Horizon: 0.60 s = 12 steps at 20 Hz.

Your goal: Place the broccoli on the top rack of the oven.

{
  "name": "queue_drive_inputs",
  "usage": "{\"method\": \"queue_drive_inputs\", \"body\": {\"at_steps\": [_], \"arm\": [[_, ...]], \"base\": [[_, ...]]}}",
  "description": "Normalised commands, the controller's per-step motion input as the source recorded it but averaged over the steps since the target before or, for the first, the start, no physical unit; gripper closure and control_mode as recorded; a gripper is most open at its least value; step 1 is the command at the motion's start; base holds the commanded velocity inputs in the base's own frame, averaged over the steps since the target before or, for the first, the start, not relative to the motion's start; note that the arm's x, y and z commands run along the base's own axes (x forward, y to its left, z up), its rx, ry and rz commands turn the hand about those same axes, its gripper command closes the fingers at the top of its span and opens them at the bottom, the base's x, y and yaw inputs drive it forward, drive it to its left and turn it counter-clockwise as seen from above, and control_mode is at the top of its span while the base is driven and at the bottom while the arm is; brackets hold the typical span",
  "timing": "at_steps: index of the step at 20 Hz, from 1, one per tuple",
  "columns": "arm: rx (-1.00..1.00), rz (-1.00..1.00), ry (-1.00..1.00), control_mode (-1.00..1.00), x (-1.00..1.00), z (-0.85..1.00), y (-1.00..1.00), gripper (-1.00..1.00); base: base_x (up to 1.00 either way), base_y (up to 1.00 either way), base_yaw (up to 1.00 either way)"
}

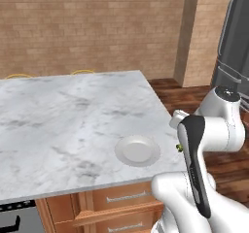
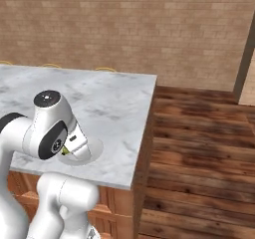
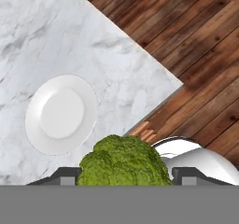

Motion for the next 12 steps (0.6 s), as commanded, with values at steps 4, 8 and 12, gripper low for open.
{"method": "queue_drive_inputs", "body": {"at_steps": [4,8,12], "arm": [[0.00,0.00,0.00,1.00,0.00,0.00,0.00,1.00],[0.00,0.00,0.00,1.00,0.00,0.00,0.00,1.00],[0.00,0.00,0.00,1.00,0.00,0.00,0.00,1.00]], "base": [[0.00,-1.00,0.03],[0.00,-1.00,0.06],[0.00,-1.00,0.08]]}}
